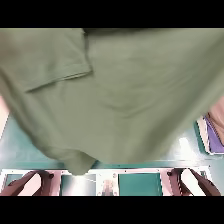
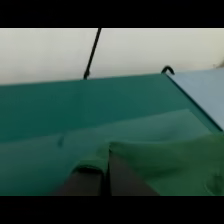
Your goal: Fold the shirts.
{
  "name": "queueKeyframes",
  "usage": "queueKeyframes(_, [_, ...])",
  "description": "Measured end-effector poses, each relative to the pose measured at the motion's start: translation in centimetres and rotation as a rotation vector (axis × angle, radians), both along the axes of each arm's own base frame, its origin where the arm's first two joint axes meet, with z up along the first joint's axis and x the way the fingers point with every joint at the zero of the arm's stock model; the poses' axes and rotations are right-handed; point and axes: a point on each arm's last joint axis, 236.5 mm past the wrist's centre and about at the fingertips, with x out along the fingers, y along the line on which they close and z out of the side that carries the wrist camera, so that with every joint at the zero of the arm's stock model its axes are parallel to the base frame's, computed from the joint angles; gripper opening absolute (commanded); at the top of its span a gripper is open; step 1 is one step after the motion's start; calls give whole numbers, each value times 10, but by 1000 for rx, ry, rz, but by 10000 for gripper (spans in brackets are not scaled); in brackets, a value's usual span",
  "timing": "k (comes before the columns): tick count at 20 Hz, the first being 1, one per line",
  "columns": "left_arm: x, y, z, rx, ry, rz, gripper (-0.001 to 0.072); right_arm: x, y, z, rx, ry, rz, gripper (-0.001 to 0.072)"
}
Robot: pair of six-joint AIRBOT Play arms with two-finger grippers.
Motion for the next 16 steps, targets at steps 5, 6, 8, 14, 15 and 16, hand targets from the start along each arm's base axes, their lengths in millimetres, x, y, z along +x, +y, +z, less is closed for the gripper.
queueKeyframes(5, [108,-6,-202,-103,369,-80,25,81,4,-174,150,296,24,15])
queueKeyframes(6, [125,-5,-234,-120,415,-68,25,96,4,-206,164,350,18,15])
queueKeyframes(8, [153,-2,-292,-141,502,-51,25,121,2,-259,191,440,5,15])
queueKeyframes(14, [219,6,-356,-190,569,-14,25,183,-7,-329,244,533,3,15])
queueKeyframes(15, [225,8,-359,-194,571,-10,25,189,-8,-331,248,533,7,16])
queueKeyframes(16, [230,9,-358,-199,567,-4,25,194,-8,-334,249,535,13,15])
